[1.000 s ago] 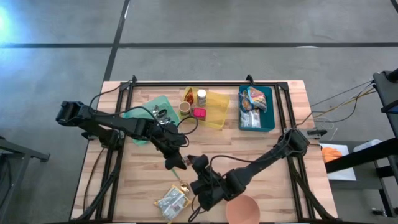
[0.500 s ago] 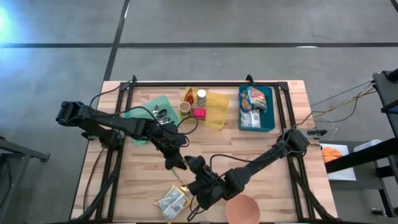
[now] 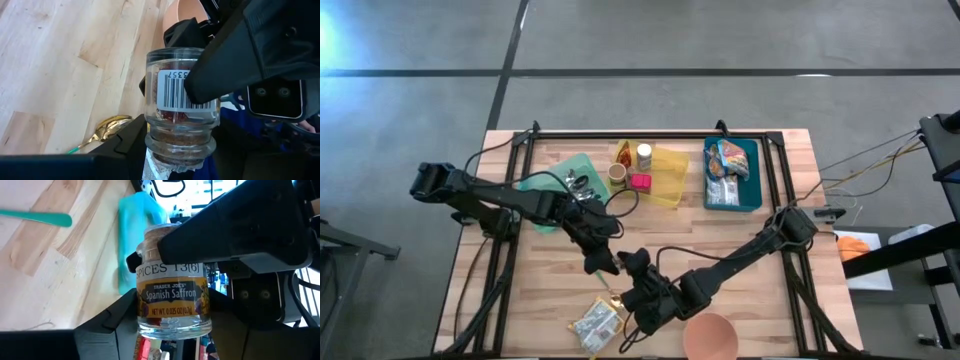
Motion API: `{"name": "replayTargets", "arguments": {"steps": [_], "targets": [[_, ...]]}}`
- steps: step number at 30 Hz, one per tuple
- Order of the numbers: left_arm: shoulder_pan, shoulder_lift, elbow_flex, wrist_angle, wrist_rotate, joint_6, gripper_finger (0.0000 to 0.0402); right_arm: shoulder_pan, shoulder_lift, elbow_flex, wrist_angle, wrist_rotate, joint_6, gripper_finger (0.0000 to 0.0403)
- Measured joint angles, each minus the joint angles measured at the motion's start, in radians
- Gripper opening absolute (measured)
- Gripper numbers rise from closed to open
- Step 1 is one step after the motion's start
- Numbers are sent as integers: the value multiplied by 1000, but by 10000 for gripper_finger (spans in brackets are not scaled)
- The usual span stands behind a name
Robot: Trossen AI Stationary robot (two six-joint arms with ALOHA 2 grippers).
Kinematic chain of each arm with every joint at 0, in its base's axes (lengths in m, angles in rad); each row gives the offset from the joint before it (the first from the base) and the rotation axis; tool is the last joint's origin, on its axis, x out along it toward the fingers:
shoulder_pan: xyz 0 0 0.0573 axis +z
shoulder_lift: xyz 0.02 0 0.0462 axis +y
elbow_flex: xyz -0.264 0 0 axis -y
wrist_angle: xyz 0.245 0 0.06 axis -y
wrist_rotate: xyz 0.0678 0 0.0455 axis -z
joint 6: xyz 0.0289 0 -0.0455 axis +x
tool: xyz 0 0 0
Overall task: Pick & Place Food Item
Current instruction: Put the brown seasoning bottle into the yellow bin
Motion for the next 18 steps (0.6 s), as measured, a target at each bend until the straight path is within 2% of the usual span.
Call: {"name": "replayTargets", "arguments": {"steps": [6,13,18], "targets": [[0,0,0,0,0,0,170,1,0,0,-2,1,50,188],[0,0,0,0,-13,33,273,4,0,0,3,0,165,188],[-3,-18,0,-13,-70,141,298,5,0,0,-3,0,302,188]]}}
